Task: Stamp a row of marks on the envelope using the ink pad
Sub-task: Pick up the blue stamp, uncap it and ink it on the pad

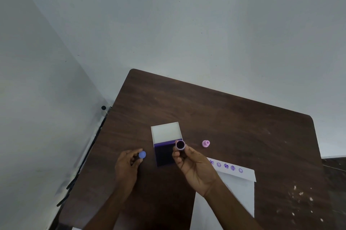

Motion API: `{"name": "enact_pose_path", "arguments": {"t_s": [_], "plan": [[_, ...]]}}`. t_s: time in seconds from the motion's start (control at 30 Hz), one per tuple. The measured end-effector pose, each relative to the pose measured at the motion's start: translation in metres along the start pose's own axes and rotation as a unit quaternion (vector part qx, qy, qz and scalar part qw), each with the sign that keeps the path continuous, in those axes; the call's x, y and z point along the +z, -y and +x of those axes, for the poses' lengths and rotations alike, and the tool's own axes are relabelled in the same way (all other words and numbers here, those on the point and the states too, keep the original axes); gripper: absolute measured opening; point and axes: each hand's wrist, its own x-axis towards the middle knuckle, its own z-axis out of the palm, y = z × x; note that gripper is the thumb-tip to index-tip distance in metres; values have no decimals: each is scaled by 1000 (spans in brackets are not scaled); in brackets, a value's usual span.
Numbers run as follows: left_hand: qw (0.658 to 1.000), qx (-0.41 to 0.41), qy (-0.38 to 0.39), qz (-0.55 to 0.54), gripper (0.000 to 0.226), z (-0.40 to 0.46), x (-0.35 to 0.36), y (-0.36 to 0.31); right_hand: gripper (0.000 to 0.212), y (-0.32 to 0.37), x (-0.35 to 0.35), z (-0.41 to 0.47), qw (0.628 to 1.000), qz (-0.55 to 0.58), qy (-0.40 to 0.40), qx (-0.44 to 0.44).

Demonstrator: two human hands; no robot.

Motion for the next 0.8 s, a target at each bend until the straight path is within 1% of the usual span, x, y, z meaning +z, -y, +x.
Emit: {"name": "enact_pose_path", "arguments": {"t_s": [0.1, 0.17, 0.23, 0.33, 0.4, 0.43, 0.5, 0.6, 0.8], "plan": [[1000, 6, -8, -9, 36, -3, -2, -8, 36, 0, -2, 0, 1000, -10, 2, -5], [999, 7, -7, -35, 30, -9, -5, -22, 37, -1, -3, 0, 1000, -18, 9, -9], [998, 19, 16, -53, 24, -19, -5, -43, 39, -1, -3, 0, 1000, -24, 13, -10], [989, 88, 44, -108, 31, -35, -7, -76, 37, -3, -4, 2, 999, -40, 17, -16], [981, 128, 51, -138, 26, -43, -7, -93, 35, -5, -5, 5, 999, -47, 18, -20], [978, 137, 55, -147, 29, -46, -5, -98, 35, -6, -5, 6, 998, -48, 22, -20], [976, 136, 56, -160, 35, -48, -2, -104, 34, -7, -6, 8, 997, -60, 34, -19], [975, 135, 47, -169, 36, -49, -1, -107, 36, -7, -9, 9, 996, -86, 35, -16], [973, 146, 45, -170, 32, -44, -7, -110, 35, -8, -10, 13, 995, -97, 35, -8]]}}
